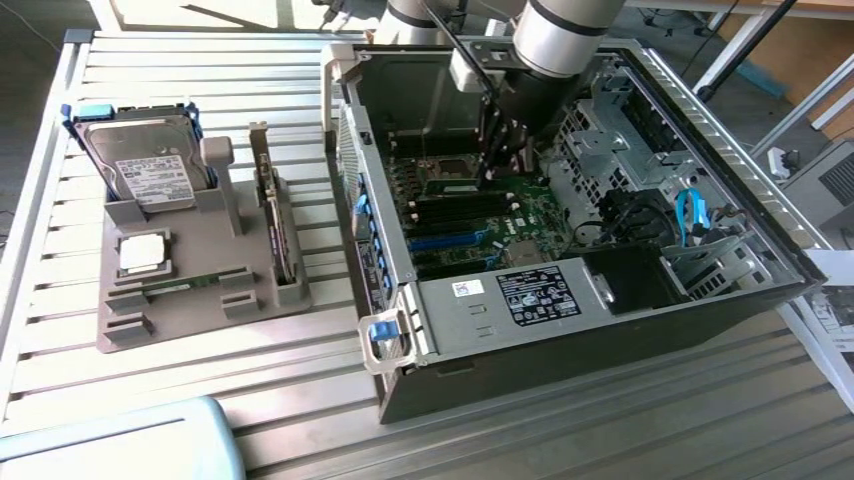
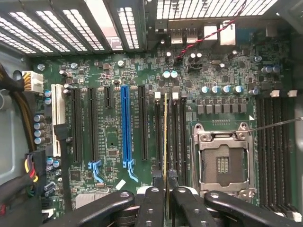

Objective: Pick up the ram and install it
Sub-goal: 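Insert the ram into the slot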

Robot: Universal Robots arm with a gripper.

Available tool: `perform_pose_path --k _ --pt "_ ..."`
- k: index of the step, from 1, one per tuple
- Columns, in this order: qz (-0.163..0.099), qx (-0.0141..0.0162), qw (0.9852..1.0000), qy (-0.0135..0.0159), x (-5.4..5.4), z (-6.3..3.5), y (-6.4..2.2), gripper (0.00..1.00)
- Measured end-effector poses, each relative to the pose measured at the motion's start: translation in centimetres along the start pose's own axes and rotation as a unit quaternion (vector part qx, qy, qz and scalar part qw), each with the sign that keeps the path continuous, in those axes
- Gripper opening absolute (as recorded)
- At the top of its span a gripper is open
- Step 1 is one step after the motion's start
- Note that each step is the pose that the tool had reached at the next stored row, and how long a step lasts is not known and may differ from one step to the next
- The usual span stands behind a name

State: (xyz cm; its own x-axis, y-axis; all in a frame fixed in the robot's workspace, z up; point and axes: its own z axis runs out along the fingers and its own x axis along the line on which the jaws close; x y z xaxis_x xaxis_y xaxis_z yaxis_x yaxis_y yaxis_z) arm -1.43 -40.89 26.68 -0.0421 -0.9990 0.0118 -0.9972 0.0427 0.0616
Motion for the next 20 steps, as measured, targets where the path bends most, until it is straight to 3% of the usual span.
perform_pose_path --k 14,18,20 --pt "0.000 0.0000 1.0000 0.0003 -0.2 2.45 -0.15 0.13" --pt "0.001 0.0003 1.0000 0.0078 -0.2 2.52 -0.15 0.13" --pt "0.001 0.0003 1.0000 0.0080 -0.2 2.58 -0.15 0.13"
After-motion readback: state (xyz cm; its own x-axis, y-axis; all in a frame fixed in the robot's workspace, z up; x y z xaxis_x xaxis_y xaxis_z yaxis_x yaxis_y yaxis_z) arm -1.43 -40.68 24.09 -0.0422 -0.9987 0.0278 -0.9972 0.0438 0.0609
